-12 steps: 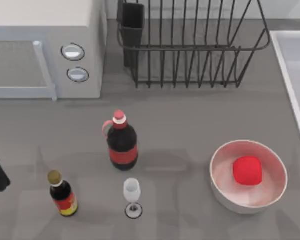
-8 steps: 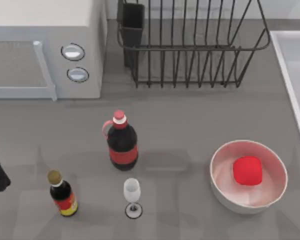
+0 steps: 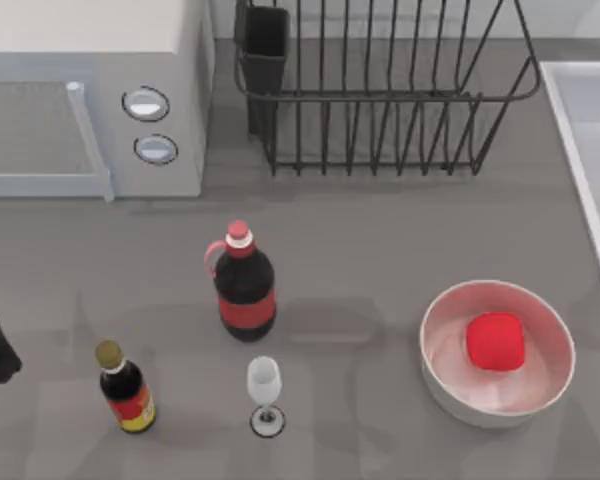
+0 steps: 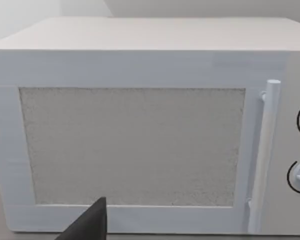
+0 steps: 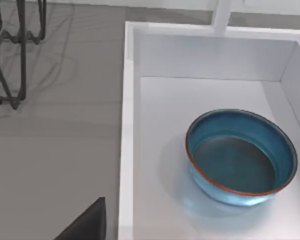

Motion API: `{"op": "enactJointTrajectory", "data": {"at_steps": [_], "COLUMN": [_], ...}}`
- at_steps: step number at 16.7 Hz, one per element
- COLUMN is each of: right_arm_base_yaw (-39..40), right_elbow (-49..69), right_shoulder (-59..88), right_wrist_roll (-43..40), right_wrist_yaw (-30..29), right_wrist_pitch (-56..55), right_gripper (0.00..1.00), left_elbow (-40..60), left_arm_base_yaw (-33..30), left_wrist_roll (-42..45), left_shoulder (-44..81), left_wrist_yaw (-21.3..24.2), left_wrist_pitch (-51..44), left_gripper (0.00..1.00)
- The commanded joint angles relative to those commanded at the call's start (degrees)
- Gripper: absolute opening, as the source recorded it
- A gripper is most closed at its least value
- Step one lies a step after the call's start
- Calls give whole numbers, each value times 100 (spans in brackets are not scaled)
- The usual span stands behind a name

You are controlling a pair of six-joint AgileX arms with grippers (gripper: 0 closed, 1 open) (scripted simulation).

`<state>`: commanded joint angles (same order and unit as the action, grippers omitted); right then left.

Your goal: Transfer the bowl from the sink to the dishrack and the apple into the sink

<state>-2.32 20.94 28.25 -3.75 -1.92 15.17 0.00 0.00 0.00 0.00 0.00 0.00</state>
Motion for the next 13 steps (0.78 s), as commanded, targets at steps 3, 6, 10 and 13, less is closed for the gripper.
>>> {"op": "enactJointTrajectory", "data": {"at_steps": [3,6,10,13], "right_arm_base_yaw": [-212,-457,-807,-1070], "right_elbow": [1162,2489,4480,6076], "right_shoulder": [1638,3471,5978,7701], "right_wrist_roll": [-226,-499,-895,-1169], "right_wrist_yaw": [-129,-266,-406,-416], "right_wrist_pitch": [896,1895,3241,4120], "right_gripper": [100,100,100,100], "left_elbow": [0,0,0,0], "left_arm_base_yaw": [0,0,0,0], "left_wrist_roll": [0,0,0,0], "left_shoulder": [0,0,0,0], "left_wrist_yaw": [0,0,0,0], "left_wrist_pitch": [0,0,0,0], "left_gripper": [100,100,100,100]}}
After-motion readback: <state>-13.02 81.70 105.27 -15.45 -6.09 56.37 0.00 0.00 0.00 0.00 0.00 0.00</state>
